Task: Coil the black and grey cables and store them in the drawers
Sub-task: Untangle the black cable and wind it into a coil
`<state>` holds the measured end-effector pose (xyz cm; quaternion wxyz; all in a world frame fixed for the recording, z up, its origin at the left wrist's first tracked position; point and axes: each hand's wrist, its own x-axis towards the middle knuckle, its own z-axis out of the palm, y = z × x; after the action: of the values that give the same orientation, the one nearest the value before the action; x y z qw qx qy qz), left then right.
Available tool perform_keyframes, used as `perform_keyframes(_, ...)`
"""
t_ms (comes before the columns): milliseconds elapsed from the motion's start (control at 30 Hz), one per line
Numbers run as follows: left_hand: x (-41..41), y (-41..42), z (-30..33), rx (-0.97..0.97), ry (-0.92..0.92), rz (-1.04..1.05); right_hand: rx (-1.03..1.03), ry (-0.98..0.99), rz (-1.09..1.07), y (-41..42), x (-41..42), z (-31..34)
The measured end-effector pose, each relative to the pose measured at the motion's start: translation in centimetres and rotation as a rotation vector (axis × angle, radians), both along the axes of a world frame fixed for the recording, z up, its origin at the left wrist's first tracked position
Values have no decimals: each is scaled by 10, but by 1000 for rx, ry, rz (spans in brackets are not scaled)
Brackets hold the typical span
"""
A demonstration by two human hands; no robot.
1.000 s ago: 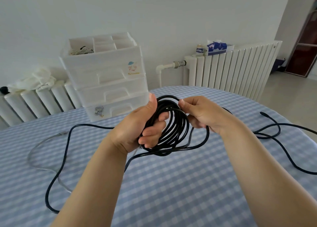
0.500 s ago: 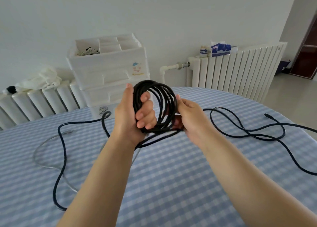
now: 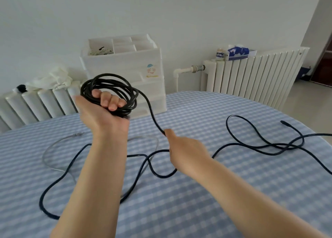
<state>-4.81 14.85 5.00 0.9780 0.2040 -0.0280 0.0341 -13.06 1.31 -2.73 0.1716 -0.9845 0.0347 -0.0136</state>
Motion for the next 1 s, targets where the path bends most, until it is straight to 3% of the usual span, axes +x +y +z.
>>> perform_keyframes(100, -3, -5, -2, 40, 23, 35, -202, -27, 111, 10, -7, 2)
perform_keyframes(267, -5, -9, -2, 166, 35, 96, -313, -193, 222, 15, -21, 9)
perform_keyframes(433, -6, -13, -10, 428, -31, 213, -332, -327, 289, 22, -26, 20)
perform_keyframes(633, -3, -23, -28, 722, -240, 322, -316, -349, 324, 7, -18, 24)
perform_keyframes(800, 7, -29, -49, 948, -377, 362, -183, -258, 294, -9, -14, 33)
perform_keyframes(1000, 7, -38, -57, 1176, -568, 274, 262, -102, 171, -25, -25, 58)
